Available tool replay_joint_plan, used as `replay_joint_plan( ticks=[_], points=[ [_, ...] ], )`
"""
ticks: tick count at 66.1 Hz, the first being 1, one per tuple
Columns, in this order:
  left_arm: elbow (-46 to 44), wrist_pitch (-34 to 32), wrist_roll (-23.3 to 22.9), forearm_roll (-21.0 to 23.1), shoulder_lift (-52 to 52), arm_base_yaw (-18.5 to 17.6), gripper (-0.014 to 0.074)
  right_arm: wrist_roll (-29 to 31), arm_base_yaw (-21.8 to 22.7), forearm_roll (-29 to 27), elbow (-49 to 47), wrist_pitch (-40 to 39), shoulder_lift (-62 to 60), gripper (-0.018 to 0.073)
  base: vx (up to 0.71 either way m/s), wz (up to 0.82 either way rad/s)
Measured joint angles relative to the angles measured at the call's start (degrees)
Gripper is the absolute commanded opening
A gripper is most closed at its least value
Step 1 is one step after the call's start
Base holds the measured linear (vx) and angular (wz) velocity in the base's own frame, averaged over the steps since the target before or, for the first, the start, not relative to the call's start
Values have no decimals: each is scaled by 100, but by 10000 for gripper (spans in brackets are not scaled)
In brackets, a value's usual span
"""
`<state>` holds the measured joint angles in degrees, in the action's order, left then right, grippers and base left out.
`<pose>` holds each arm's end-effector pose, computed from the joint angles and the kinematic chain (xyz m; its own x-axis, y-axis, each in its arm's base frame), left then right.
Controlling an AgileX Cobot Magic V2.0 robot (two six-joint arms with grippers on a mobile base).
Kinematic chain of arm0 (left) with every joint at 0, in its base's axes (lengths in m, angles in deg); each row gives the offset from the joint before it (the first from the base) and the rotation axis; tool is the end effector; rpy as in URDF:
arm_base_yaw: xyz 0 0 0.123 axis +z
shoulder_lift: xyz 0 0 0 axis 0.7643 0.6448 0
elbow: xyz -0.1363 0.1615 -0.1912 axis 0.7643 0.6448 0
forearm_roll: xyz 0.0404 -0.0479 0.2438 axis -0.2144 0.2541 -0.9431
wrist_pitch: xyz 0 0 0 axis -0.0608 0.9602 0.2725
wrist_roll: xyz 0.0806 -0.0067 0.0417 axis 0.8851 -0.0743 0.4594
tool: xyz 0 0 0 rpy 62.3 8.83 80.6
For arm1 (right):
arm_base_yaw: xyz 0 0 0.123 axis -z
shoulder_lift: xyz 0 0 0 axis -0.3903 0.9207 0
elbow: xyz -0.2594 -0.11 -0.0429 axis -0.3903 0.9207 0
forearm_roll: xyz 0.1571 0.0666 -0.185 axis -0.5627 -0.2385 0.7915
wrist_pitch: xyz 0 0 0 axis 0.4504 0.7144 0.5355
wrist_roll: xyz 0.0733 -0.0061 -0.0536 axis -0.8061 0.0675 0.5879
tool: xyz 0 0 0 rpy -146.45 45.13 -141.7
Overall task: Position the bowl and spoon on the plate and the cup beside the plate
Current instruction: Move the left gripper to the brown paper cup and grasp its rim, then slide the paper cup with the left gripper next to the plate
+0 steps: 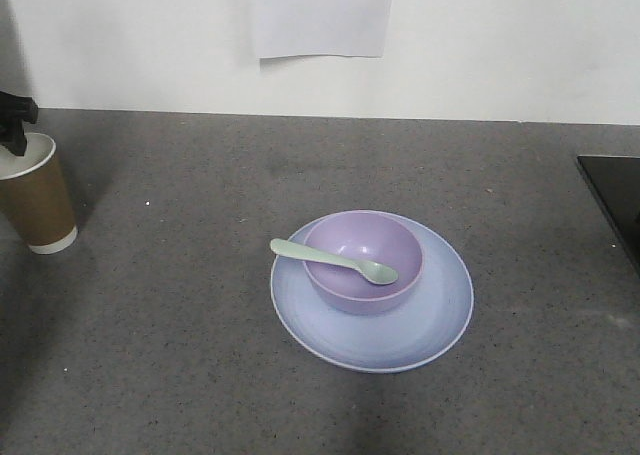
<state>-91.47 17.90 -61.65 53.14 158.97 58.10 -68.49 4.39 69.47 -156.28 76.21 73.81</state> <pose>0.4116 0.0625 0.3303 -0.8992 -0.1083 -0.4238 -0.1369 0.9899 0.0374 0.1651 0.0447 0.4951 -0.2999 -0.2293 -0.9260 -0.2561 0.9544 -0.1534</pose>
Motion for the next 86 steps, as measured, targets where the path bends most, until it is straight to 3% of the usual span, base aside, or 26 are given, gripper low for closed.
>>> replay_joint_plan(
  ticks=[21, 27, 36, 46, 55, 68, 78, 86],
  points=[
    [222, -43, 49, 15, 246, 9, 553, 0, 0, 0, 0, 78, 0, -10, 0, 0],
    [405, -131, 127, 88, 258, 74, 511, 0, 0, 0, 0, 78, 0, -10, 0, 0],
    [501, -194, 349, 324, 258, 211, 326, 0, 0, 7, 0, 78, 0, -10, 0, 0],
    [502, -232, 439, 497, 258, 247, -13, 0, 0, 7, 0, 78, 0, -10, 0, 0],
    [506, -326, 580, 748, 214, 247, -8, 0, 0, 7, 0, 78, 0, -10, 0, 0],
    [461, -375, 1294, 1319, -107, 84, -8, 0, 0, -5, 0, 78, 0, -10, 0, 0],
    [150, -329, 1608, 1967, -399, -360, -8, 0, 0, -9, 0, 80, 0, -10, 0, 0],
    [-63, -173, 1687, 2110, -489, -936, -8, 0, 0, -9, 0, 80, 0, -10, 0, 0]
  ],
)
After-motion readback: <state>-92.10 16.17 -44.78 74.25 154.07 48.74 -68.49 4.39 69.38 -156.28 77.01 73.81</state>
